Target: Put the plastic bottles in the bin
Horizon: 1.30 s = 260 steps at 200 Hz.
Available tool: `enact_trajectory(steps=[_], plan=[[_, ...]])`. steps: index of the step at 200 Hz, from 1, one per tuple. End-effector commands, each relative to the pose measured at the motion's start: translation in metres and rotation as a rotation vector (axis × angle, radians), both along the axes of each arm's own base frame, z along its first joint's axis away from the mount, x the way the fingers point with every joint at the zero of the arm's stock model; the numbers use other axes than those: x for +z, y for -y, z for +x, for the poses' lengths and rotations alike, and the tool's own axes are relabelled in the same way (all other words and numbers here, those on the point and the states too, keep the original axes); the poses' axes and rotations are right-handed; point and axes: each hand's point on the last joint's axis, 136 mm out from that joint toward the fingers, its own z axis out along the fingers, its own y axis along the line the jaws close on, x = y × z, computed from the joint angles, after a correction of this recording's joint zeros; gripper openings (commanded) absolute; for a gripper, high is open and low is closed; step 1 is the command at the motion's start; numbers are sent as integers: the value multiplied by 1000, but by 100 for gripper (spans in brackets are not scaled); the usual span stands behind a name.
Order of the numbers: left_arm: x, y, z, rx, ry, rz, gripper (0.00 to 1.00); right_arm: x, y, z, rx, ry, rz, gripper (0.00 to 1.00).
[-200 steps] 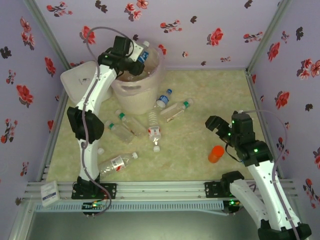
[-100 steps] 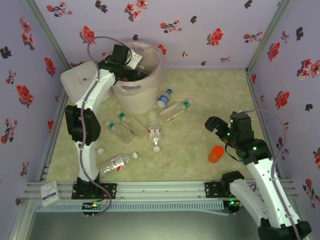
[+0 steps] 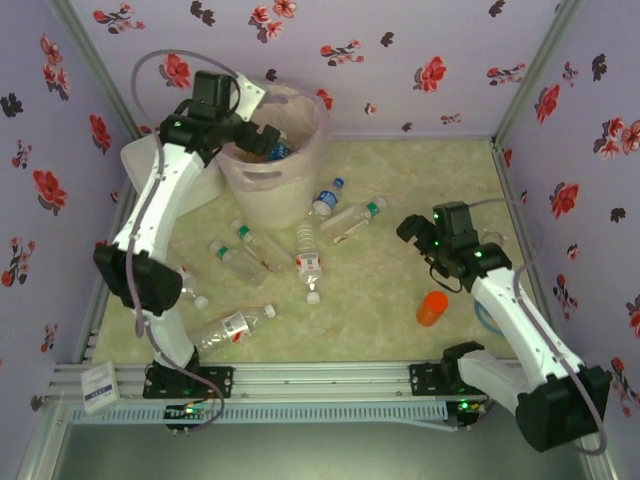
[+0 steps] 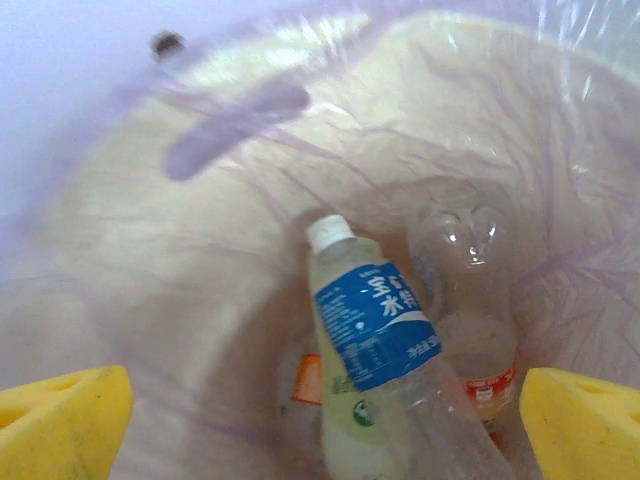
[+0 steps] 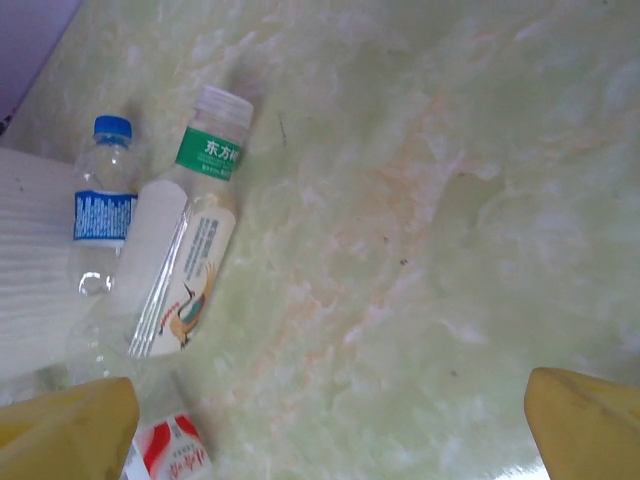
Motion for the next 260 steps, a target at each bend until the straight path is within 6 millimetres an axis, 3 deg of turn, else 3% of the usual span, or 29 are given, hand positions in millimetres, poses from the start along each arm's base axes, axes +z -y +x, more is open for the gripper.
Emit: enact_trajectory(steps=[1, 34, 64, 88, 115, 142, 179, 219, 260], plan=[[28, -31, -32, 78, 57, 41, 100, 20, -5, 47, -114, 122, 32, 99], [30, -29, -97, 83, 66, -75, 100, 6, -27, 99, -137, 129, 75, 92], [0, -7, -156, 24, 23, -171, 100, -15, -46, 141, -138, 87, 92, 87], [-26, 10, -184, -3, -43, -231, 100, -38, -64, 166, -124, 38, 123, 88], [-47, 31, -209, -64, -90, -274, 100, -69, -78, 180, -129, -17, 149, 89], [-63, 31, -219, -54, -114, -311, 100, -99, -86, 189, -139, -64, 166, 89], [-76, 32, -222, -52, -142, -321, 100, -124, -97, 200, -128, -110, 178, 86], [-84, 33, -221, -48, -159, -316, 100, -128, -95, 200, -143, -100, 174, 71], [-87, 38, -218, -52, -174, -313, 100, -114, -86, 199, -140, -75, 159, 50]])
